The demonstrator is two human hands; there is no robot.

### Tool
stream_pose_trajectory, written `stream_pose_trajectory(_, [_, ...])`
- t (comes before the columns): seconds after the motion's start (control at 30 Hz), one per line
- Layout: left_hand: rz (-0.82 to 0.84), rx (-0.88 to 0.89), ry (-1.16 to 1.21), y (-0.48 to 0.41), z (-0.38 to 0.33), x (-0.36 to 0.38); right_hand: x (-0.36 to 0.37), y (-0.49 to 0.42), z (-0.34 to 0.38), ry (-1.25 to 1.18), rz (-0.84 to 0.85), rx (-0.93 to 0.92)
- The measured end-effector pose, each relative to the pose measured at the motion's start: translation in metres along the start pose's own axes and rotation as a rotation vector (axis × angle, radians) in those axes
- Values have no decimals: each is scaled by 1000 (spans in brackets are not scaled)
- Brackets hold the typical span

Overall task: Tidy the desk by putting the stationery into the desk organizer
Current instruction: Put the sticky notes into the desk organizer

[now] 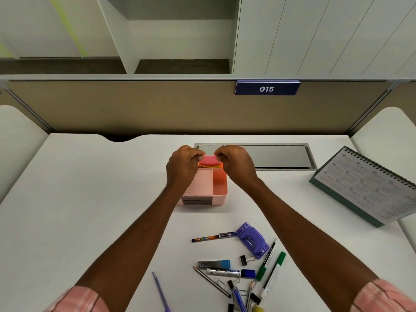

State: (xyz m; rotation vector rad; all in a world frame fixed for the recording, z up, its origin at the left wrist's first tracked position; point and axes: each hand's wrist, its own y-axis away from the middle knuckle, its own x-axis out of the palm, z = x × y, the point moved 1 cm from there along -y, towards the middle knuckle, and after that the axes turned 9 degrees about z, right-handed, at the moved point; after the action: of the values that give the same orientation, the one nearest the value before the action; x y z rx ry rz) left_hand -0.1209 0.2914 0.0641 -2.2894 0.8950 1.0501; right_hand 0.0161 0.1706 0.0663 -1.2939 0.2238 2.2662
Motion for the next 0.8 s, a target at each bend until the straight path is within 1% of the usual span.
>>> stream_pose_trajectory(0.13, [117, -24, -62, -3, 5, 6, 8, 1, -7, 44, 37, 62])
stream_pose_trajectory(0.23, [146, -45, -74, -5, 7, 8, 13, 1, -12, 68, 61, 52])
stream_pose_trajectory(0.57, [197, -52, -109, -5, 12, 14, 17, 2, -13, 165, 93, -15])
stream_pose_trajectory(0.8, [150, -45, -93, -5, 10, 8, 14, 4, -16, 115, 50, -10])
